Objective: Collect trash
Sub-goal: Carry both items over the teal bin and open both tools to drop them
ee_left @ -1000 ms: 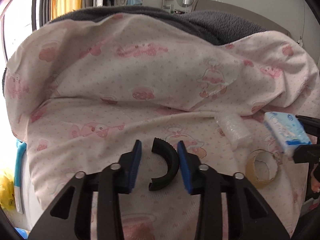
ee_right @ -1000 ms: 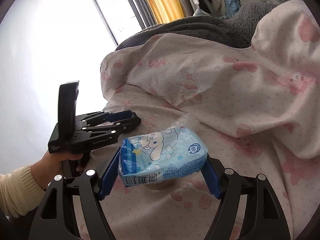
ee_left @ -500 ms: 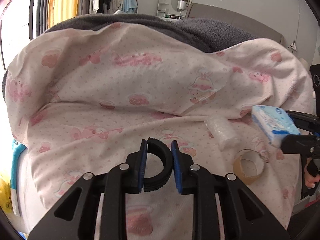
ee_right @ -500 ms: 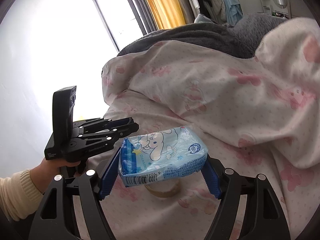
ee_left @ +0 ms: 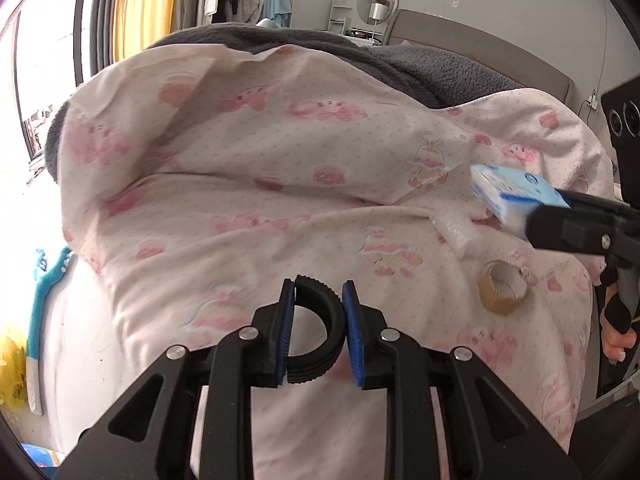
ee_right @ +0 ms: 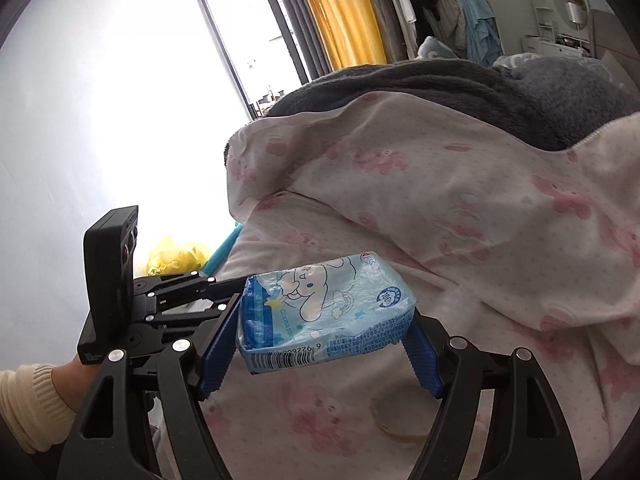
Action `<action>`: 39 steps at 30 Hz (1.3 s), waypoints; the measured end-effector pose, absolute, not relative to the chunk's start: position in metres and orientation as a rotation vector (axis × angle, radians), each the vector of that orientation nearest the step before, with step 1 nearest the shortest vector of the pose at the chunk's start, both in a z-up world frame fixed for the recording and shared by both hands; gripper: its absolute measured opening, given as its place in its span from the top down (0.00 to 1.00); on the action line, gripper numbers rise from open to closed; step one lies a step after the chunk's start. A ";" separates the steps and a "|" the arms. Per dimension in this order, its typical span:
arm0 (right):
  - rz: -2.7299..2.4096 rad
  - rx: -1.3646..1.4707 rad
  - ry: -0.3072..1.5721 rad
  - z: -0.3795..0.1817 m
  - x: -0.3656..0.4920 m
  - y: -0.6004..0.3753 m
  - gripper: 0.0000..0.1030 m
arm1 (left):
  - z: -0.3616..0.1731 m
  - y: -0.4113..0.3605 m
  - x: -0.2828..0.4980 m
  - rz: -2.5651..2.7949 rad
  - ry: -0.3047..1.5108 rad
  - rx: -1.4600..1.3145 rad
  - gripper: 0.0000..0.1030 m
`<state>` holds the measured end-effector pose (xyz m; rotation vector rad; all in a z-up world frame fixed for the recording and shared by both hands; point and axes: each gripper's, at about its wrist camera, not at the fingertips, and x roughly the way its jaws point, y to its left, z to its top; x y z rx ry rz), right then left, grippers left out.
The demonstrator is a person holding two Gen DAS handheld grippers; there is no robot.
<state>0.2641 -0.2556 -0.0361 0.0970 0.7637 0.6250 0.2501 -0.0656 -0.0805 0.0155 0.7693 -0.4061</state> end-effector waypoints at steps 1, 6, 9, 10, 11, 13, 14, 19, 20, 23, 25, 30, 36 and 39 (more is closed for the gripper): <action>0.630 0.096 0.762 -0.035 0.265 -0.250 0.27 | -0.081 -0.063 0.250 -0.400 0.772 0.013 0.75; 0.652 0.092 0.751 -0.030 0.268 -0.217 0.27 | -0.084 -0.037 0.238 -0.377 0.797 0.017 0.75; 0.671 0.076 0.757 -0.031 0.267 -0.196 0.27 | -0.084 -0.020 0.232 -0.353 0.810 0.009 0.75; 0.676 0.070 0.760 -0.032 0.267 -0.189 0.27 | -0.085 -0.014 0.230 -0.346 0.813 0.003 0.75; 0.680 0.065 0.763 -0.032 0.267 -0.181 0.27 | -0.085 -0.007 0.228 -0.340 0.818 -0.002 0.75; 0.692 0.058 0.765 -0.032 0.266 -0.168 0.27 | -0.086 0.006 0.224 -0.325 0.826 -0.010 0.75; 0.699 0.054 0.765 -0.032 0.266 -0.160 0.27 | -0.087 0.013 0.222 -0.315 0.831 -0.010 0.75; 0.735 0.033 0.771 -0.031 0.262 -0.123 0.27 | -0.097 0.044 0.216 -0.263 0.870 -0.013 0.75; 0.744 0.027 0.773 -0.032 0.260 -0.116 0.27 | -0.099 0.050 0.216 -0.253 0.880 -0.016 0.75; 0.766 0.010 0.780 -0.035 0.258 -0.096 0.27 | -0.107 0.069 0.214 -0.222 0.911 -0.029 0.75; 0.777 -0.001 0.785 -0.037 0.257 -0.085 0.27 | -0.113 0.082 0.212 -0.205 0.931 -0.039 0.75; 0.788 -0.015 0.807 -0.043 0.257 -0.059 0.27 | -0.128 0.111 0.206 -0.167 0.981 -0.061 0.75; 0.816 -0.039 0.832 -0.051 0.253 -0.030 0.27 | -0.144 0.133 0.197 -0.141 1.043 -0.070 0.75; 0.831 -0.054 0.842 -0.055 0.250 -0.016 0.27 | -0.155 0.145 0.193 -0.131 1.098 -0.076 0.75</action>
